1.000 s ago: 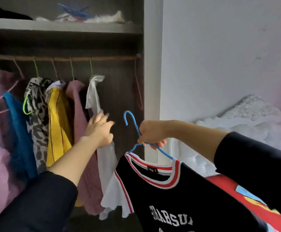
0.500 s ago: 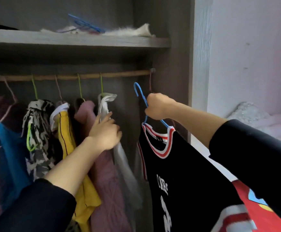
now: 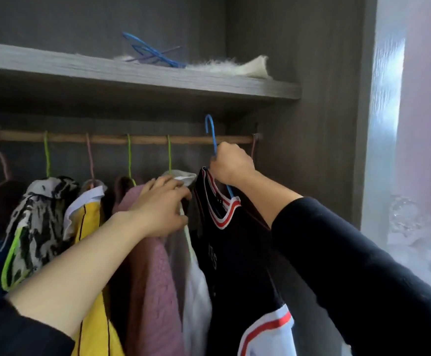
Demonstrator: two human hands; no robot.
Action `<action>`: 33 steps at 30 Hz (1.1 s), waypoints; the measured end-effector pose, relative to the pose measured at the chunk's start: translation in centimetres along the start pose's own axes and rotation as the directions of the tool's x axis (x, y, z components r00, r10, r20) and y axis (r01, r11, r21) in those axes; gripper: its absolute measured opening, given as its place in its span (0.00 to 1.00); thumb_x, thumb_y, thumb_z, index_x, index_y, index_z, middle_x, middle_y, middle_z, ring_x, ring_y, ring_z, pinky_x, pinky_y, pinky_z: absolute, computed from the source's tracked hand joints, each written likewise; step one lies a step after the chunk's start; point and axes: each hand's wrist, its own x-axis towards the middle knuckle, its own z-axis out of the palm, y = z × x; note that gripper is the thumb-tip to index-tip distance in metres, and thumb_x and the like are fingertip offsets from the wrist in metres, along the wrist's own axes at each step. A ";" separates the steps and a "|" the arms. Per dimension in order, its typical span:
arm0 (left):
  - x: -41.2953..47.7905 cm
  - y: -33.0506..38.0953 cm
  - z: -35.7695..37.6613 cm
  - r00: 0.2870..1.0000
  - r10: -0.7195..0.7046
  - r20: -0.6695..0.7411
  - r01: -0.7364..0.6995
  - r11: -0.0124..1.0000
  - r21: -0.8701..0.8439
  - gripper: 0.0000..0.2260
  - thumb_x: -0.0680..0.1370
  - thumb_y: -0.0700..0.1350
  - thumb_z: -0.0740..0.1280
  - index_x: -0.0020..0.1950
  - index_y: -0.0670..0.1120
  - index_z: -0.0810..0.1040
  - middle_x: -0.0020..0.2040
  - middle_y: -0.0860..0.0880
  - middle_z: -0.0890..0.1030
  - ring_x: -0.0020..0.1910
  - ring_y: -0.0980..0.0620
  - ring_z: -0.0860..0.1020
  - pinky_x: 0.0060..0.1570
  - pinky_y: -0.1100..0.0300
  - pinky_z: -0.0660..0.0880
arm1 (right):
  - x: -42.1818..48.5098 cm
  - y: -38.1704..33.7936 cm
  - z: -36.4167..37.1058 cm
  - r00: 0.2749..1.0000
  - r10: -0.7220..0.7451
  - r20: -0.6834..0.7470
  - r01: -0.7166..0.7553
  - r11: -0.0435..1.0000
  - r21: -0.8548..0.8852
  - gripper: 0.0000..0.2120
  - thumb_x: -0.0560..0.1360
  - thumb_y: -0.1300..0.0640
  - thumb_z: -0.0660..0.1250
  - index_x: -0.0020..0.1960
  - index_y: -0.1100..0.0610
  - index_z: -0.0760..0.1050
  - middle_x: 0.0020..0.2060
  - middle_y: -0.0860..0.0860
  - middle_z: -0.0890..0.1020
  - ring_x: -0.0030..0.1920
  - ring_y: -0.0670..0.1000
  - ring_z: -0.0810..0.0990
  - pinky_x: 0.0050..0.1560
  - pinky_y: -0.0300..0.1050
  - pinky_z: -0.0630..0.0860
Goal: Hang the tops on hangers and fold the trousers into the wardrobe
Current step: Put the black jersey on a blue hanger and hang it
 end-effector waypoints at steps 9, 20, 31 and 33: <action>6.9 -2.5 -1.3 0.968 -0.160 -0.195 0.171 0.984 0.041 0.37 0.74 0.60 0.63 0.77 0.48 0.52 0.77 0.43 0.54 0.75 0.43 0.52 0.70 0.48 0.56 | 6.9 0.6 4.4 0.996 0.054 0.065 -0.059 0.995 0.078 0.12 0.78 0.54 0.62 0.59 0.57 0.73 0.52 0.55 0.79 0.51 0.55 0.79 0.49 0.50 0.78; 11.1 -4.8 -0.1 0.928 -0.206 -0.309 0.229 0.973 0.040 0.38 0.71 0.52 0.70 0.77 0.49 0.55 0.70 0.40 0.62 0.71 0.40 0.58 0.71 0.51 0.53 | 7.0 2.2 8.2 0.989 -0.012 0.145 0.006 0.999 0.042 0.09 0.77 0.55 0.61 0.54 0.58 0.70 0.55 0.58 0.77 0.49 0.58 0.76 0.41 0.45 0.68; 11.3 -4.8 0.2 0.914 -0.227 -0.337 0.235 0.972 -0.018 0.36 0.70 0.47 0.70 0.75 0.48 0.58 0.68 0.39 0.63 0.69 0.40 0.59 0.65 0.49 0.63 | 7.5 1.3 8.9 0.974 -0.028 0.224 -0.002 0.991 0.134 0.08 0.79 0.52 0.60 0.53 0.57 0.69 0.50 0.57 0.77 0.46 0.56 0.81 0.44 0.49 0.80; 11.3 -4.9 0.2 0.912 -0.222 -0.345 0.229 0.973 -0.023 0.35 0.71 0.46 0.69 0.75 0.48 0.58 0.68 0.40 0.63 0.69 0.40 0.59 0.64 0.48 0.64 | 7.7 1.6 8.0 0.972 -0.022 0.234 -0.014 0.989 0.149 0.10 0.79 0.50 0.59 0.49 0.56 0.70 0.46 0.57 0.78 0.40 0.53 0.81 0.41 0.46 0.80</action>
